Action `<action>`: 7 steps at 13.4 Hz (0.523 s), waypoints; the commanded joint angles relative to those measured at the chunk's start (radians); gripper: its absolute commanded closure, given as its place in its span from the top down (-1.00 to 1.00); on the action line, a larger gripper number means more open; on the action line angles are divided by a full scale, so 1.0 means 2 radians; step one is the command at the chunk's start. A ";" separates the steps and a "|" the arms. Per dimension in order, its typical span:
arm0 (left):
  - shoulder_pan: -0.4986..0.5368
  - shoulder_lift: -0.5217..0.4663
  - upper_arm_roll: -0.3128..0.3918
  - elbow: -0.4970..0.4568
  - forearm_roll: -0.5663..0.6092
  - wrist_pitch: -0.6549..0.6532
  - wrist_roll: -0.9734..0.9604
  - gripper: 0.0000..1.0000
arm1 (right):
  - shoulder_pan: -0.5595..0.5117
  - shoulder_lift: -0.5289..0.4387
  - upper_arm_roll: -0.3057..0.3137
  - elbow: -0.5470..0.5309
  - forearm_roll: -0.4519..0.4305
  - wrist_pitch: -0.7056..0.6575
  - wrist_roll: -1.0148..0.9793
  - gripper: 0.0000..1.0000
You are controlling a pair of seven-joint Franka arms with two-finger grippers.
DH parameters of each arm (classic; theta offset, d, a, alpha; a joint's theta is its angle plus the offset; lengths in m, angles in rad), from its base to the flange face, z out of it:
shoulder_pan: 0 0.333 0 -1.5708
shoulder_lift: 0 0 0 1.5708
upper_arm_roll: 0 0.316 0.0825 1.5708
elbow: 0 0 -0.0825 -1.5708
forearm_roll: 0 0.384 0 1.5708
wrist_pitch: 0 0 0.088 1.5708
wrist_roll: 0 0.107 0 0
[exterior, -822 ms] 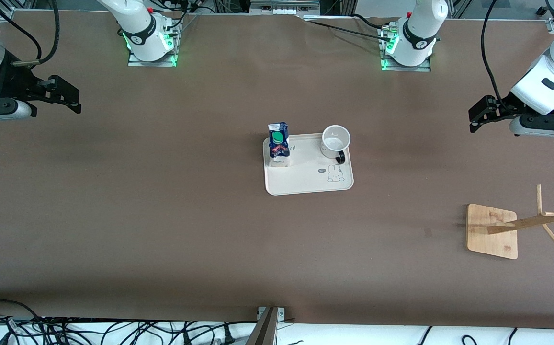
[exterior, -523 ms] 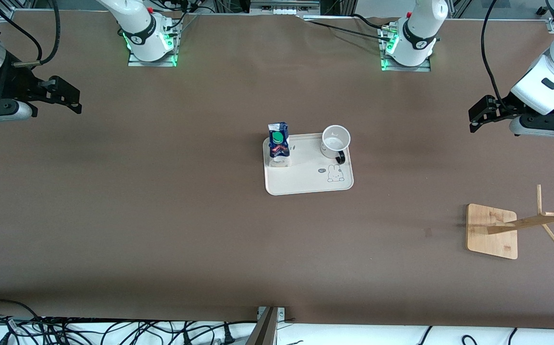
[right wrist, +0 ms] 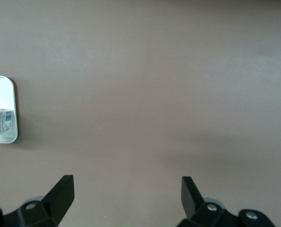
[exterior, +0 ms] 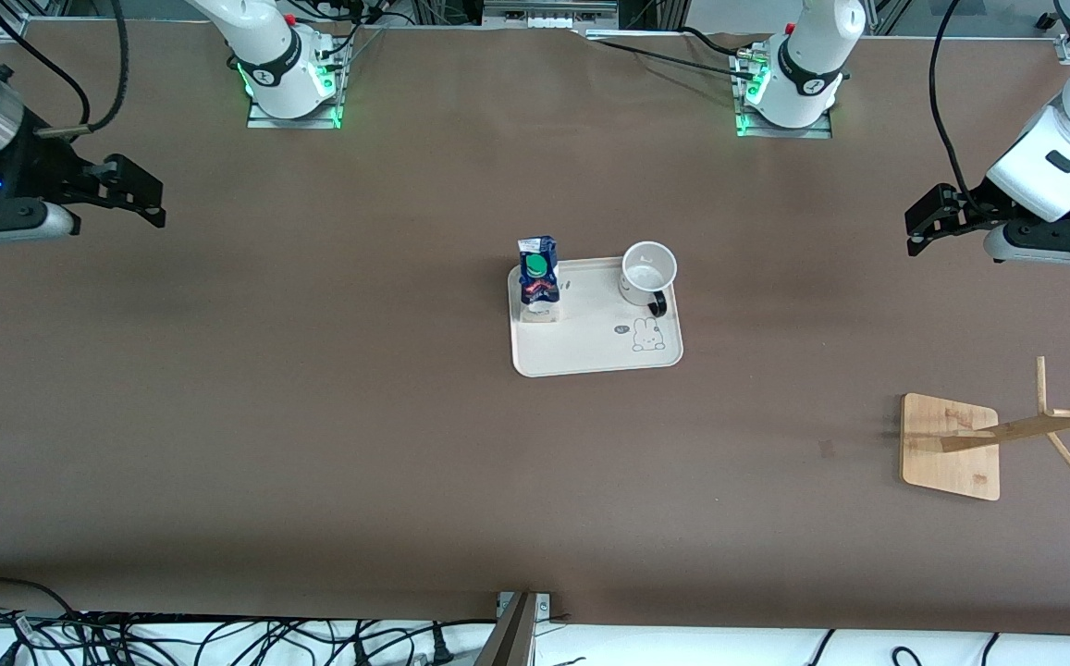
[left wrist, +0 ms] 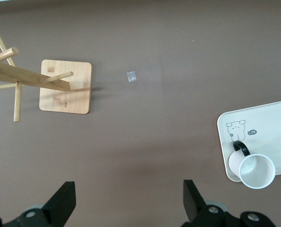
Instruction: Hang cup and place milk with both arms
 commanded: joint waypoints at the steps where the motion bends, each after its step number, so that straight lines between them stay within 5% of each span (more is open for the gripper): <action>1: 0.000 0.010 -0.003 0.020 0.010 -0.013 0.001 1.00 | 0.034 0.008 0.000 0.001 -0.011 0.002 -0.002 1.00; 4: 0.001 0.010 -0.003 0.020 0.010 -0.013 0.001 1.00 | 0.057 0.047 0.003 0.000 -0.007 0.004 -0.008 1.00; 7: 0.001 0.010 -0.003 0.020 0.010 -0.013 0.001 1.00 | 0.076 0.074 0.013 0.003 0.080 0.014 0.055 1.00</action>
